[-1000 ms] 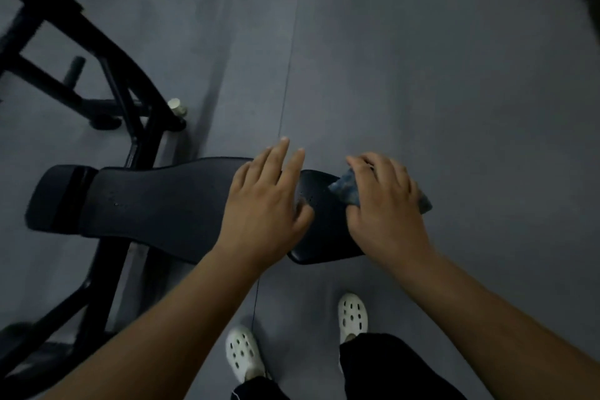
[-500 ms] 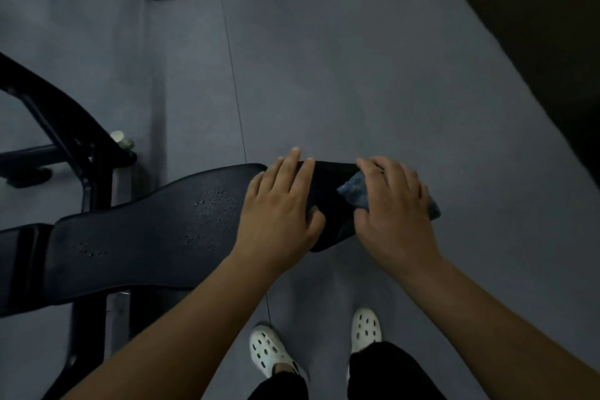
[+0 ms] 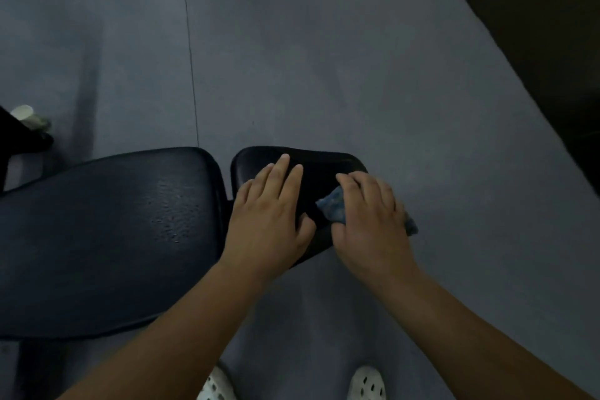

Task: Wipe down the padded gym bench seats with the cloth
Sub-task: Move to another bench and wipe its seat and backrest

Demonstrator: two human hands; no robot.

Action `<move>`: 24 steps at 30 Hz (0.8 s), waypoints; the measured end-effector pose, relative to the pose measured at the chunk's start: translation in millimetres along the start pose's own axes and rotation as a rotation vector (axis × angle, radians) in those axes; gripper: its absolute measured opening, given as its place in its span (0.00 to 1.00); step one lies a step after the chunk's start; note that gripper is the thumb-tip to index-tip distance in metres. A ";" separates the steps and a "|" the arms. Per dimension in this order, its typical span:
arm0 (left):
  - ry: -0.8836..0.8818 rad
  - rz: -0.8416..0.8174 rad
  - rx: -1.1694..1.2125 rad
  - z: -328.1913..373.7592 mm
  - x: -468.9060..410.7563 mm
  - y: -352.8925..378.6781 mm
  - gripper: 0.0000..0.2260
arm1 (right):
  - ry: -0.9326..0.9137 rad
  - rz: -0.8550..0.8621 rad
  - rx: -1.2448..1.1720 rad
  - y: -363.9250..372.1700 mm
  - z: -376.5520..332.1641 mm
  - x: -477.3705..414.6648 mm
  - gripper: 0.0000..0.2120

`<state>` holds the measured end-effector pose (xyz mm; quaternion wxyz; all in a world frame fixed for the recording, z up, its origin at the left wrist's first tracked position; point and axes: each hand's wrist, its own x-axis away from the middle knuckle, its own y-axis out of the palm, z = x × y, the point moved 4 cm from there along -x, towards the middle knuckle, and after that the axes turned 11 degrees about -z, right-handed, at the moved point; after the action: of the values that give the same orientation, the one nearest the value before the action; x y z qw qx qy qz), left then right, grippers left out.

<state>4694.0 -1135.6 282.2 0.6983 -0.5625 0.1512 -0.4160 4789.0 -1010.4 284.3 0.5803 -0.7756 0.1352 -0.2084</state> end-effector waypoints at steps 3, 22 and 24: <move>0.015 0.015 -0.003 -3.9 -49.3 65.4 0.33 | 0.008 -0.017 0.002 61.8 37.8 -35.6 0.32; 0.021 0.269 -0.141 -28.8 -140.1 198.5 0.33 | -0.195 -0.077 0.054 183.6 116.4 -173.3 0.28; 0.013 0.292 -0.133 -29.1 -138.8 197.8 0.33 | -0.332 -0.088 0.101 188.7 112.3 -153.3 0.29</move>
<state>4671.1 -1046.3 56.9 0.7115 -0.5769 0.2633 -0.3028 4714.6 -901.1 51.3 0.6233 -0.7742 -0.0071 -0.1092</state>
